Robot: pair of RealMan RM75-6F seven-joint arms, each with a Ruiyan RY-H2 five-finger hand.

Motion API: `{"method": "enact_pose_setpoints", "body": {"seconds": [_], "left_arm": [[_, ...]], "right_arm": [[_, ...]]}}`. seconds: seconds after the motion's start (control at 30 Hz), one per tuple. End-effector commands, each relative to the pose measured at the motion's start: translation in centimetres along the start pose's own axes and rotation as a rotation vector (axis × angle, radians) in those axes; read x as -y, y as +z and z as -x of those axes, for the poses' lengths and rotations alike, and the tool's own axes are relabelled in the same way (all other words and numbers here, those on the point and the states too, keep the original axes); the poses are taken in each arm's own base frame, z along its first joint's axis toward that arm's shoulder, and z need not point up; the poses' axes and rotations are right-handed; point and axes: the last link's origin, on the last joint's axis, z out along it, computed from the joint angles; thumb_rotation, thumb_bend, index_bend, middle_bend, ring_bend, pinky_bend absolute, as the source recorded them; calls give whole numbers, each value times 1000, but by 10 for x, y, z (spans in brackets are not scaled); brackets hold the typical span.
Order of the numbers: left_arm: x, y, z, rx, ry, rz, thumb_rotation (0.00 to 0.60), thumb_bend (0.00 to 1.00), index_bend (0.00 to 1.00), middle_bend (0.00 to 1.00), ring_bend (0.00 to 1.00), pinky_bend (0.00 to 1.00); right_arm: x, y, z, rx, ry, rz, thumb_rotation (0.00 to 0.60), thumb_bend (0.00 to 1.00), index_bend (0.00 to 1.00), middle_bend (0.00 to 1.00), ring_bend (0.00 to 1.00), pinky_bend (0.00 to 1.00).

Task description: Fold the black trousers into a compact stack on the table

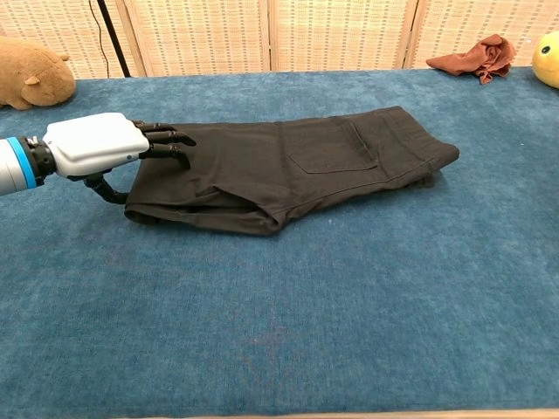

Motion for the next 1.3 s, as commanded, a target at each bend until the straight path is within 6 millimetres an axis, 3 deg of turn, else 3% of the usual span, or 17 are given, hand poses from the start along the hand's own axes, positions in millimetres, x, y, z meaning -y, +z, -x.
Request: {"method": "enact_pose_setpoints", "body": {"seconds": [0.03,0.27,0.6,0.9,1.3], "left_arm": [[-1,2,0,-1,1,-1,600,502,323,166,119,246],[-1,4,-3,-14,-2,-4,600,579,404,240,183,295],[-1,6,-6,-32,5,-7,600,606,651,503,416,424],[-1,5,-5,-26,23,-1,600,613,700,543,442,443],[33,-49,-7,-12,70,-35,600,612,703,544,446,445]], "right_arm": [[0,0,-1,-3,0,0,600,0,0,0,0,68],[0,-1,-1,-3,1,-3,600,0,0,0,0,68],[1,-1,-2,-6,2,-6,600,0,0,0,0,68],[2,-2,-2,-6,3,-11,600,0,0,0,0,68],[4,-2,2,10,4,-15,600,0,0,0,0,68]]}}
